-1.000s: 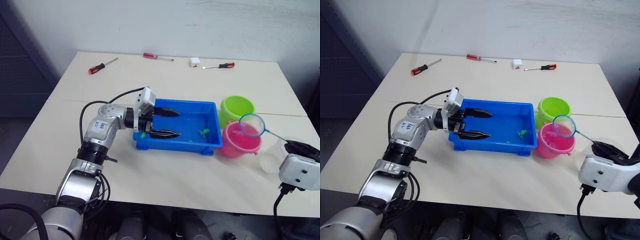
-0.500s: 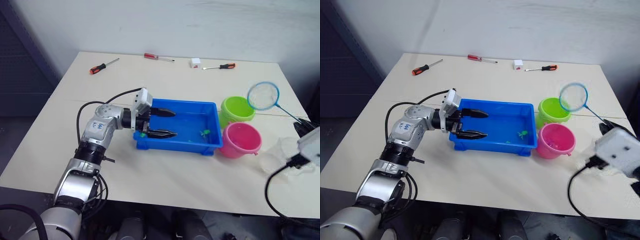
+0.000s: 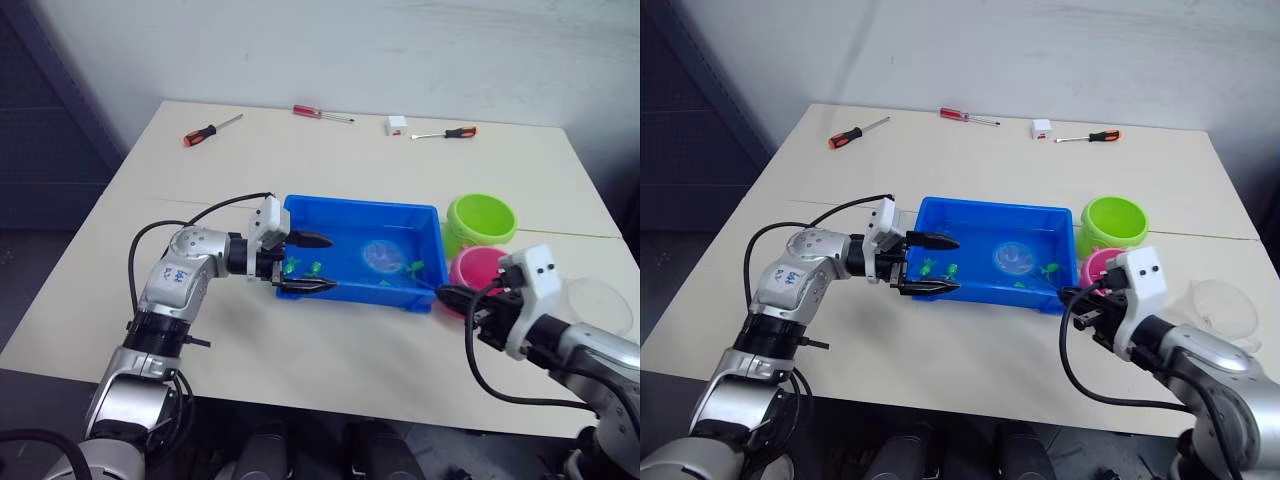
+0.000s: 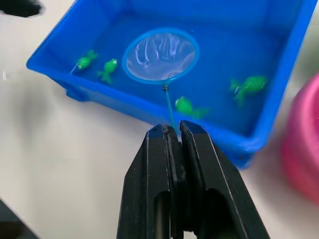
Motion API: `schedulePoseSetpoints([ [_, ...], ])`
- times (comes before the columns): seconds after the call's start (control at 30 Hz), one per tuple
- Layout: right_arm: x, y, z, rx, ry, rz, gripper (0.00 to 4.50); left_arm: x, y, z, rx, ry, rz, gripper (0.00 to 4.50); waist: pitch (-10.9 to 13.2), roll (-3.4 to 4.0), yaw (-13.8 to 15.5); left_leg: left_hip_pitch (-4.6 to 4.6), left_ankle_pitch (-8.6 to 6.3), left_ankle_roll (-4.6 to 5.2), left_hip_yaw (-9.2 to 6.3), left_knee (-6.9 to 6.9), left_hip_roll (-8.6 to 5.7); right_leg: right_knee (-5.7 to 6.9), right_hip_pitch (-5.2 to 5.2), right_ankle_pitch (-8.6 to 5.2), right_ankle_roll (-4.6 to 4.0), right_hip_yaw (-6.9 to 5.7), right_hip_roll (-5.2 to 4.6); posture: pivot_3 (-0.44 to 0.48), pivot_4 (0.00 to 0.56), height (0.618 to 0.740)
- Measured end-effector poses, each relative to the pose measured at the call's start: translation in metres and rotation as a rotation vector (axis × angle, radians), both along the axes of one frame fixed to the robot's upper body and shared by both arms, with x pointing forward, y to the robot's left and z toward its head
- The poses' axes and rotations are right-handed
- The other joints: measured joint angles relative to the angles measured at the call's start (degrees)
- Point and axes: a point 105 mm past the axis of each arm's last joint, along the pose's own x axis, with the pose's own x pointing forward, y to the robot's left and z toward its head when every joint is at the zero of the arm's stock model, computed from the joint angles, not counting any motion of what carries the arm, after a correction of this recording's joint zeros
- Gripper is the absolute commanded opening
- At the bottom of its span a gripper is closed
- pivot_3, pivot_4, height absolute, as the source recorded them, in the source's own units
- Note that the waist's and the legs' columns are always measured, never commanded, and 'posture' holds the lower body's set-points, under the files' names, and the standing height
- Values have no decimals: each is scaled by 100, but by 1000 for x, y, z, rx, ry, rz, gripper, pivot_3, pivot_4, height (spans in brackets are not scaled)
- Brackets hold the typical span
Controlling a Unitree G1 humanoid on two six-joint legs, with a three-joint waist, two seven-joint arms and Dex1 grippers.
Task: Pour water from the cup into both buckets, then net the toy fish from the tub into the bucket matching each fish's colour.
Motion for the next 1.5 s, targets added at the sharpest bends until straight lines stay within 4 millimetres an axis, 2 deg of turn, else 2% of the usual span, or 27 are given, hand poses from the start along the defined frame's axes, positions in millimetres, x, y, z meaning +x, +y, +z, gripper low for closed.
schedulePoseSetpoints([
  [0.33,23,-12,-8,266,91,-146,0,-3,10,-2,-7,-8,88,4432,0,1,-73,1,-1,5,1,-12,0,3,-4,0,0,-1,0,0,150,740],
  [0.63,25,-20,-14,345,217,-171,0,-5,8,0,-25,-25,102,4432,0,2,-148,1,3,10,2,-34,0,5,-2,0,0,-2,-1,0,150,740],
  [0.77,20,-27,-1,276,258,-164,0,-4,11,-1,-27,-21,123,4432,1,3,-146,-4,-1,34,4,-36,-1,-10,1,1,3,-5,0,0,150,740],
  [0.83,19,-33,12,159,249,-146,0,-3,11,-1,-29,-25,128,4432,5,8,-148,-4,-5,41,7,-31,-1,-26,2,3,6,-3,0,0,150,740],
  [0.93,25,-30,30,233,187,-150,0,-3,11,-1,-33,-30,127,4432,1,-3,-139,-4,-3,37,0,-38,2,-31,2,3,6,-7,7,0,150,740],
  [1.13,12,-10,7,252,267,-95,0,-3,11,-1,-34,-40,128,4432,1,-3,-126,-19,-1,36,-3,-39,2,-30,2,8,16,-11,5,0,150,740],
  [1.27,13,-2,5,304,265,-96,0,-3,11,2,-36,-50,124,4432,1,-3,-126,-39,-1,39,-8,-20,2,-43,0,16,29,-15,3,0,150,740],
  [1.37,16,1,-3,390,287,-144,0,-2,10,2,-38,-53,123,4432,1,-2,-126,-46,0,39,-10,-21,2,-62,-2,19,31,-17,2,0,150,740],
  [1.5,30,-8,-13,475,330,-313,0,-2,11,2,-39,-56,126,4432,2,-1,-128,-50,6,30,-11,-21,2,-61,-4,21,32,-21,1,0,150,740],
])
